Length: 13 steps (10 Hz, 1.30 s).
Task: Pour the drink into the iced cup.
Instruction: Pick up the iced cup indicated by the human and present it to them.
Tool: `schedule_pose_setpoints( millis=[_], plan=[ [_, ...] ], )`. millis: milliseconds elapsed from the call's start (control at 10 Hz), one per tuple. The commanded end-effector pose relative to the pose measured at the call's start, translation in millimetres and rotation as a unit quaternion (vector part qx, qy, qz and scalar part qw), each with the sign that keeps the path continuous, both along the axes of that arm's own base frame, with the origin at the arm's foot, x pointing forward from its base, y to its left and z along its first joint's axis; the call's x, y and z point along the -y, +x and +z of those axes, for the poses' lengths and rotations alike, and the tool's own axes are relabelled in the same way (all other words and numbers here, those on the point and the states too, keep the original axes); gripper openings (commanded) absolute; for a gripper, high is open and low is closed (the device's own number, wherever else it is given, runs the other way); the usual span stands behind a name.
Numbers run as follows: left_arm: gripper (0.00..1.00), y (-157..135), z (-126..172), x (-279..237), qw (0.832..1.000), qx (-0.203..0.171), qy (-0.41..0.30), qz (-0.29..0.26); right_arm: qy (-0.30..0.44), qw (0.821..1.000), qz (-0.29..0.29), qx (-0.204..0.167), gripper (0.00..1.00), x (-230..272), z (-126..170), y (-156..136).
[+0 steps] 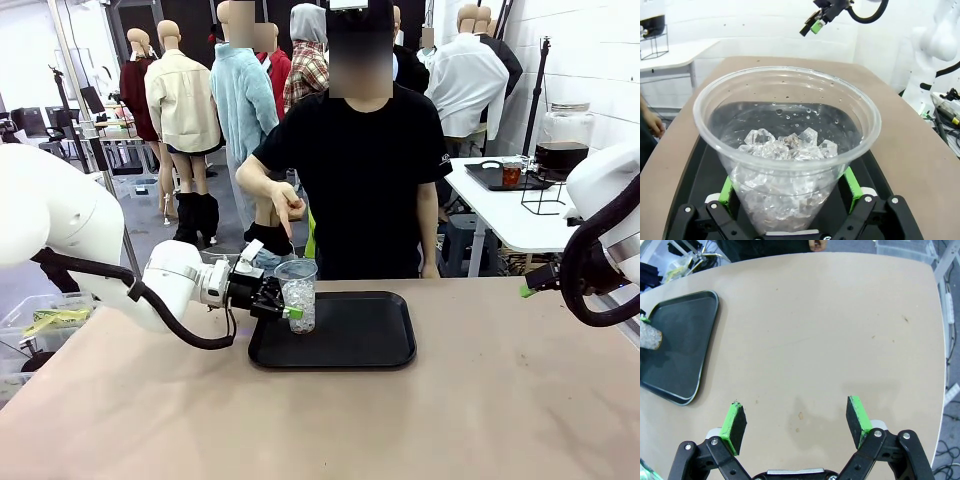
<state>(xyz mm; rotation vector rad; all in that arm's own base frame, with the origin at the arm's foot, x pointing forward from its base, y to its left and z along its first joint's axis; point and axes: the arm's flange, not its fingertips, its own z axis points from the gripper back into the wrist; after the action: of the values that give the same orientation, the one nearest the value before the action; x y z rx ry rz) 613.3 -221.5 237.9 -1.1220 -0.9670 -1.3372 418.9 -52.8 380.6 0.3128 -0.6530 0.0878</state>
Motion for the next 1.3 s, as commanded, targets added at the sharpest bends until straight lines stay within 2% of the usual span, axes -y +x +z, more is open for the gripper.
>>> schedule_pose_setpoints(
  millis=[0,100,300,1200],
  plan=[
    [1.00,5.6,-4.6,4.3,1.000,0.015,-0.011,0.000,0.001,1.000,0.002,0.006,1.00,-0.4,-1.6,-0.7],
    [0.91,6.1,-4.0,4.5,1.000,0.017,-0.010,0.003,0.001,1.000,0.002,0.006,1.00,-0.4,-1.6,-0.7],
    [0.53,6.1,-3.8,4.5,1.000,0.016,-0.015,0.003,0.001,1.000,0.002,0.006,1.00,-0.4,-1.6,-0.7],
    [0.53,-1.4,11.1,-10.5,0.999,0.026,-0.022,0.008,0.001,1.000,0.002,0.006,1.00,-0.4,-1.6,-0.7]
  ],
)
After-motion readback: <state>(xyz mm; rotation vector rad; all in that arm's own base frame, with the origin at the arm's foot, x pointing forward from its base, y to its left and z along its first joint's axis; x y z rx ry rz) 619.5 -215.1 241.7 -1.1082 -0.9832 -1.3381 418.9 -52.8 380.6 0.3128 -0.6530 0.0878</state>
